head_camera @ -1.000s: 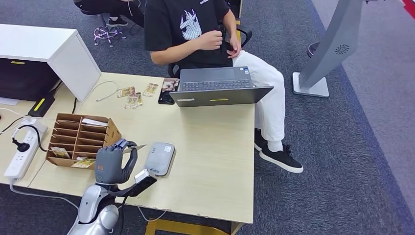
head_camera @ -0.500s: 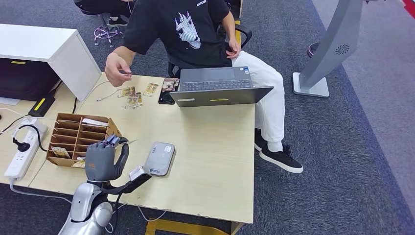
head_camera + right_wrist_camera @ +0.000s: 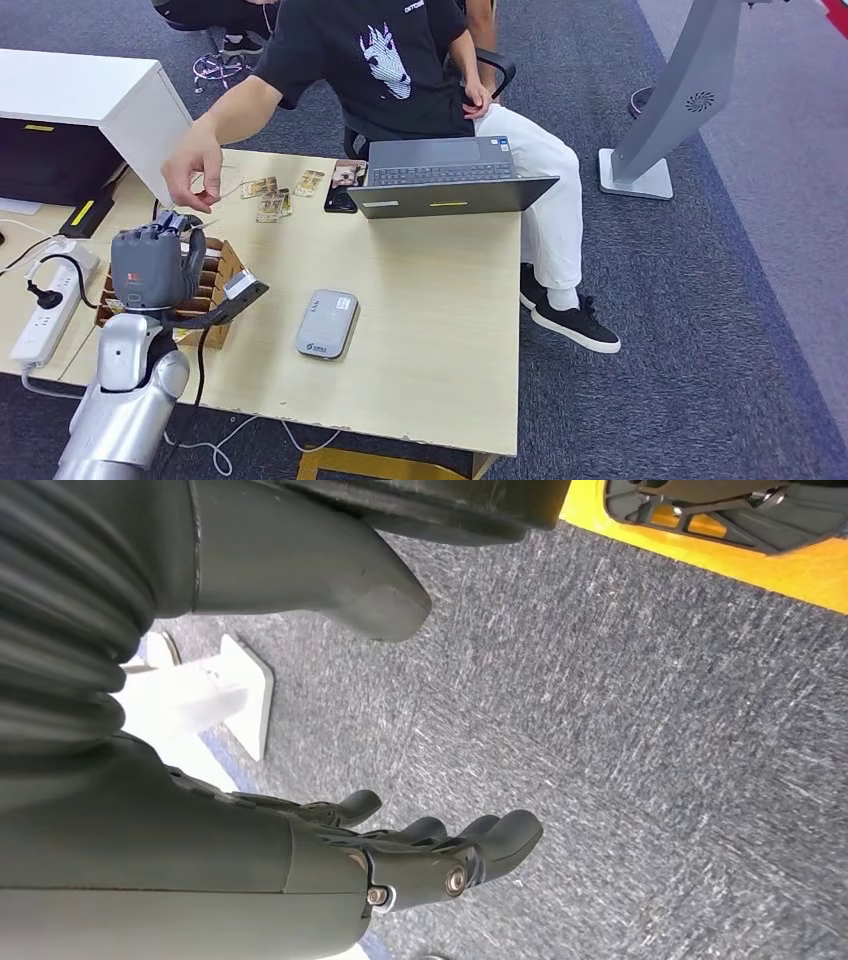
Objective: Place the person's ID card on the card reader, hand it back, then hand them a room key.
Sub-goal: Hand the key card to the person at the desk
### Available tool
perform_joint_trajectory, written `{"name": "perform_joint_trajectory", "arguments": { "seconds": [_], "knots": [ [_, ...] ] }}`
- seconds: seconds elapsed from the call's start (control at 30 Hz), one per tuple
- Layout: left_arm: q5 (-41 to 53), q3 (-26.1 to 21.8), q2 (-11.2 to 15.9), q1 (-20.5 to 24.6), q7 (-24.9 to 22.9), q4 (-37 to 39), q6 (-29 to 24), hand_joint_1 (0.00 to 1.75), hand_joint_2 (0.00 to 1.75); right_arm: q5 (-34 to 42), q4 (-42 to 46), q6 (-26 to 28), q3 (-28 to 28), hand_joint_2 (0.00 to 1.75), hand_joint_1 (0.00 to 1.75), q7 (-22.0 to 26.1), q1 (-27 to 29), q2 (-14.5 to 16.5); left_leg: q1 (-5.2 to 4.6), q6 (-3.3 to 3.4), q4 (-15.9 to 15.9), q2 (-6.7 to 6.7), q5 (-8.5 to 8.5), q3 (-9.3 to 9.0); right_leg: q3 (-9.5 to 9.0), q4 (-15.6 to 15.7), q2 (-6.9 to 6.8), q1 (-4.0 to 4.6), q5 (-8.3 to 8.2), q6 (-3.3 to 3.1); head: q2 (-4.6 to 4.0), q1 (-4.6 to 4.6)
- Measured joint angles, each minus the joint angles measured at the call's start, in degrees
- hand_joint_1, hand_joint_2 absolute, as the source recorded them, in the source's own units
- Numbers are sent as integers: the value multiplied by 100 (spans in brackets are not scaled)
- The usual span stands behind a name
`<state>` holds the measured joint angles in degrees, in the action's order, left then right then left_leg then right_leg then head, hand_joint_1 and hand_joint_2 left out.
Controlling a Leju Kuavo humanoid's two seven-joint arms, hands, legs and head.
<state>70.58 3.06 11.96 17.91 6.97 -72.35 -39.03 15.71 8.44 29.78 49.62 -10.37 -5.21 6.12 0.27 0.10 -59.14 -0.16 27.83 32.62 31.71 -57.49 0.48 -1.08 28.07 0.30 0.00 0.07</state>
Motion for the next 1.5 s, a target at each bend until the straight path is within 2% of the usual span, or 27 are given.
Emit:
{"name": "perform_joint_trajectory", "arguments": {
  "seconds": [0.27,1.0,1.13,1.5],
  "knots": [
    [210,-2,57,455,-104,479,-19,175,175,26,11,-27,31,175,0,1,-33,0,-3,1,-1,3,1,1,1,1,2,-3,-2,2,0,0],
    [167,0,23,526,-115,747,-30,175,175,27,13,-40,31,175,0,16,-39,0,-2,0,-1,9,1,1,5,1,7,-2,-2,2,-1,0],
    [133,0,21,525,-112,757,-40,1,175,31,13,-40,31,175,0,16,-39,0,-2,1,-1,12,1,2,7,1,11,-2,-2,2,0,0],
    [221,-117,-126,520,152,685,-51,0,175,33,13,-56,37,175,0,-3,-39,0,-2,1,-1,10,1,4,7,1,7,-2,-3,3,0,0]
  ]
}}
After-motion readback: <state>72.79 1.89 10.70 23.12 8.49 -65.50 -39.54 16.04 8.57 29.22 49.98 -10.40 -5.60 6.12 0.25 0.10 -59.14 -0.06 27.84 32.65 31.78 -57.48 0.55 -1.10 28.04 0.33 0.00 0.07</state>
